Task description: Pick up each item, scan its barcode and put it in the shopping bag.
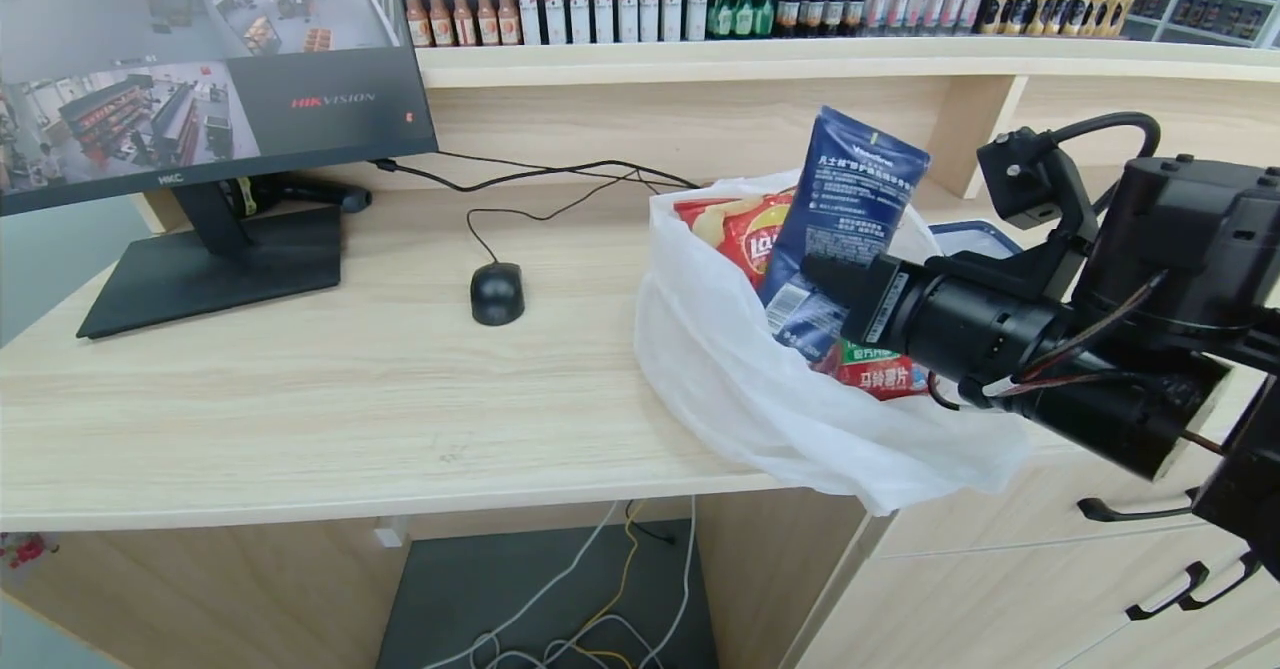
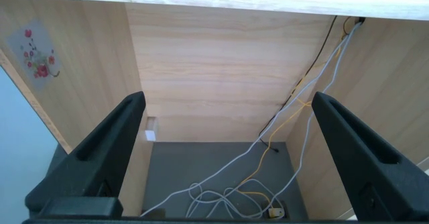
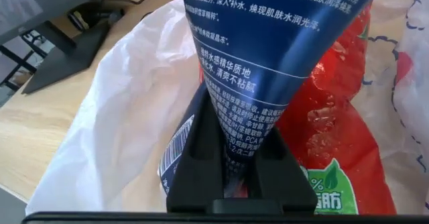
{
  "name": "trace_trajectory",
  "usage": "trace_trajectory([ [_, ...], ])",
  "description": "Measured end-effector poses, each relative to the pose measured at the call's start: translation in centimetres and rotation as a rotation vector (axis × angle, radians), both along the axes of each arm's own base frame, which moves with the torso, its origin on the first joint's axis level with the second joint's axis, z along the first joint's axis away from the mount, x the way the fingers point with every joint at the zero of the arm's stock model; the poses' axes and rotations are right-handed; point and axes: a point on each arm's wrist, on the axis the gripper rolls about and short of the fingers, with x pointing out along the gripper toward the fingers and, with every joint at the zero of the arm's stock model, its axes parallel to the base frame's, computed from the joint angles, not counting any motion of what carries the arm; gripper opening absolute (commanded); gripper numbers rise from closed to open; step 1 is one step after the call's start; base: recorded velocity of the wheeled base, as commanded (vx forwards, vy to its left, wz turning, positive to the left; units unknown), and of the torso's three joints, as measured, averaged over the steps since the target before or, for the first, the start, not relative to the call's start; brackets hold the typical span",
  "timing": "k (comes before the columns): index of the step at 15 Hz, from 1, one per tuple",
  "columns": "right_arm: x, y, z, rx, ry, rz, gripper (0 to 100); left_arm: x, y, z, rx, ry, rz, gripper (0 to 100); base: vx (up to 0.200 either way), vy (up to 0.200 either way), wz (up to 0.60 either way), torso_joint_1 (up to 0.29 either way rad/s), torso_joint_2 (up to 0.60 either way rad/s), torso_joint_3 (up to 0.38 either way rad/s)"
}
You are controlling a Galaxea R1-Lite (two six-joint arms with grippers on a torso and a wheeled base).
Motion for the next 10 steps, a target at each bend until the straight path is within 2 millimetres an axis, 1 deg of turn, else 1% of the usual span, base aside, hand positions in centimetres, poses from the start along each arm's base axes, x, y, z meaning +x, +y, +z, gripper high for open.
trace_trajectory([
  [2, -1.0, 0.6, 0.0, -0.001, -0.002, 0.034, 0, 0.0, 0.0, 0.0, 0.000, 0.000, 0.000, 100, 0.000, 0.000, 0.00, 0.000, 0.00, 0.000],
  [5, -1.9, 0.6, -0.8, -0.015, 0.017, 0.049, 0, 0.0, 0.0, 0.0, 0.000, 0.000, 0.000, 100, 0.000, 0.000, 0.00, 0.000, 0.00, 0.000],
  [6, -2.0, 0.5, -1.5, -0.028, 0.042, 0.051, 0, 0.0, 0.0, 0.0, 0.000, 0.000, 0.000, 100, 0.000, 0.000, 0.00, 0.000, 0.00, 0.000],
  [10, -2.0, 0.5, -2.4, -0.013, 0.022, 0.052, 0, 0.0, 0.0, 0.0, 0.000, 0.000, 0.000, 100, 0.000, 0.000, 0.00, 0.000, 0.00, 0.000],
])
